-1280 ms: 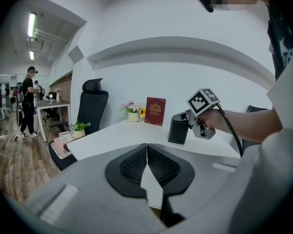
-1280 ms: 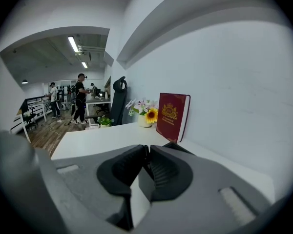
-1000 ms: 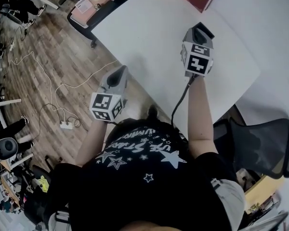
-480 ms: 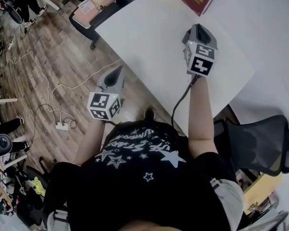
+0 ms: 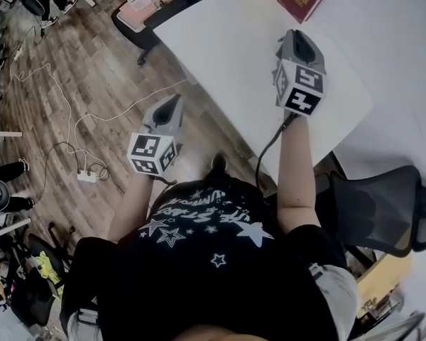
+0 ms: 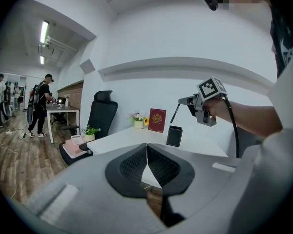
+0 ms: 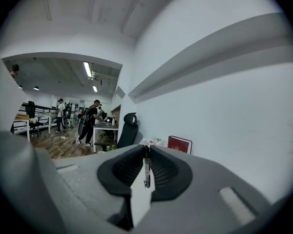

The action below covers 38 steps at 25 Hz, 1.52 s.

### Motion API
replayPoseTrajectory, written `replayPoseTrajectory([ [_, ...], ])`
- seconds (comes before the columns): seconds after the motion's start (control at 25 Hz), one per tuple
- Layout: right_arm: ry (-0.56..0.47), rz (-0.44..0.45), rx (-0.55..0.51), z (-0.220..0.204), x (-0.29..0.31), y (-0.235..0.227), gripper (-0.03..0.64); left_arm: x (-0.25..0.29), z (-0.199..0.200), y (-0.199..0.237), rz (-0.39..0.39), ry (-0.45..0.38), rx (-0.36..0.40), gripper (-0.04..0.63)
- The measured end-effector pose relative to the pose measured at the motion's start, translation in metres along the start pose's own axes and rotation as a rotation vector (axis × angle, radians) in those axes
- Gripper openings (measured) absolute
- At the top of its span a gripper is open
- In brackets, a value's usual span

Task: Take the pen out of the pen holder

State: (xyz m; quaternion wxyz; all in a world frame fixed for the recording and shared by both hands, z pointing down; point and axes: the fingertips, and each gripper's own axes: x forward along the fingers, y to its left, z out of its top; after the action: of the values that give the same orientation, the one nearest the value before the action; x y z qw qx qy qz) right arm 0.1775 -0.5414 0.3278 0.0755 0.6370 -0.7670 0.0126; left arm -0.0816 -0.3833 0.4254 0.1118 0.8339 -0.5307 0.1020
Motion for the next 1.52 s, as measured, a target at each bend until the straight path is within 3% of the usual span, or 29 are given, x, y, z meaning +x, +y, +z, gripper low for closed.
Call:
replayPoseTrajectory([
  [0.88,0.006,0.096,-0.013,-0.013,-0.16,0.144,0.041,-0.191,-0.032,0.02,0.037,-0.058,0.01,0.012],
  [1.52,0.08,0.095,-0.03,-0.057,-0.316,0.209,0.041,-0.32,-0.081,-0.015,-0.014,-0.066,-0.003,0.012],
])
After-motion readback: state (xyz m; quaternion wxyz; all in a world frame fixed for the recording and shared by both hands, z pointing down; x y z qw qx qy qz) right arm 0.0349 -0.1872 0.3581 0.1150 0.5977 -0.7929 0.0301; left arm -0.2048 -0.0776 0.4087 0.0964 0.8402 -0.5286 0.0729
